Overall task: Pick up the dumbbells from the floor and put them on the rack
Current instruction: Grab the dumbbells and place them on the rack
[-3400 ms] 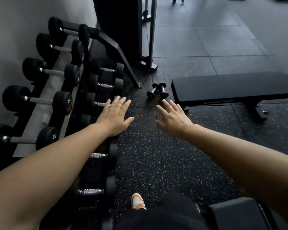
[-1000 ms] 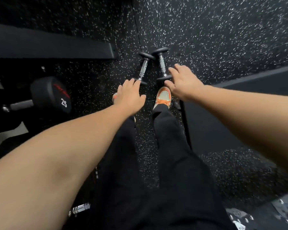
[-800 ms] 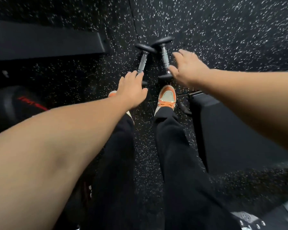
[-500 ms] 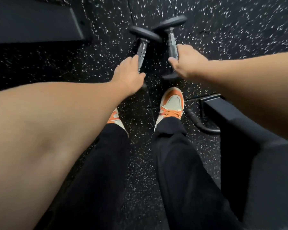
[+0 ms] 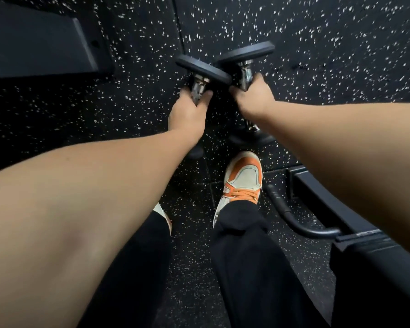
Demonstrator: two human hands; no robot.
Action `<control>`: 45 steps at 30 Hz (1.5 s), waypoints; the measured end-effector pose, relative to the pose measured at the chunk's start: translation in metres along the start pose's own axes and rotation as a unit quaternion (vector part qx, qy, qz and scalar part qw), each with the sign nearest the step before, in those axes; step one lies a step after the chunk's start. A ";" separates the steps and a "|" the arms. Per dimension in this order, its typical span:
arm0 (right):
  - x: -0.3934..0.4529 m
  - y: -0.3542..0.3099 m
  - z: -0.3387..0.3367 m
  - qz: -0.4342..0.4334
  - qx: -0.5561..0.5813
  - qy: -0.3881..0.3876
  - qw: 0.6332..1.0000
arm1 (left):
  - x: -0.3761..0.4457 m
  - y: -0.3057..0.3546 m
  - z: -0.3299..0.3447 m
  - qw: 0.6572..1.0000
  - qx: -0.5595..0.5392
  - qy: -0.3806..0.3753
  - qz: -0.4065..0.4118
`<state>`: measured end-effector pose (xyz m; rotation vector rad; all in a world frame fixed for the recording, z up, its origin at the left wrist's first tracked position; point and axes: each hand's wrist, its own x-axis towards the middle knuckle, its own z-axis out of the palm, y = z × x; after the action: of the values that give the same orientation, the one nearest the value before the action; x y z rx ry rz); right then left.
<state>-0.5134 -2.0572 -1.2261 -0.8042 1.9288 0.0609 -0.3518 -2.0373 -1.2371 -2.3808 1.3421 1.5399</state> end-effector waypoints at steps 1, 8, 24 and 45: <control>0.001 0.001 0.002 -0.002 0.010 0.007 1.000 | 0.001 -0.002 0.001 1.000 0.006 0.005 0.006; -0.002 0.009 0.013 -0.020 0.054 0.075 0.995 | 0.001 -0.001 0.001 0.999 0.025 0.022 0.012; -0.013 0.003 0.007 0.001 0.099 0.064 0.993 | -0.003 0.000 -0.015 0.998 -0.015 0.038 -0.046; -0.317 -0.090 -0.103 0.037 0.113 0.034 0.992 | -0.246 0.042 -0.233 0.987 -0.069 0.075 -0.122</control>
<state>-0.4564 -2.0053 -0.8897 -0.5894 1.9862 -0.1397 -0.2433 -2.0031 -0.9154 -2.6729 0.9437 1.4553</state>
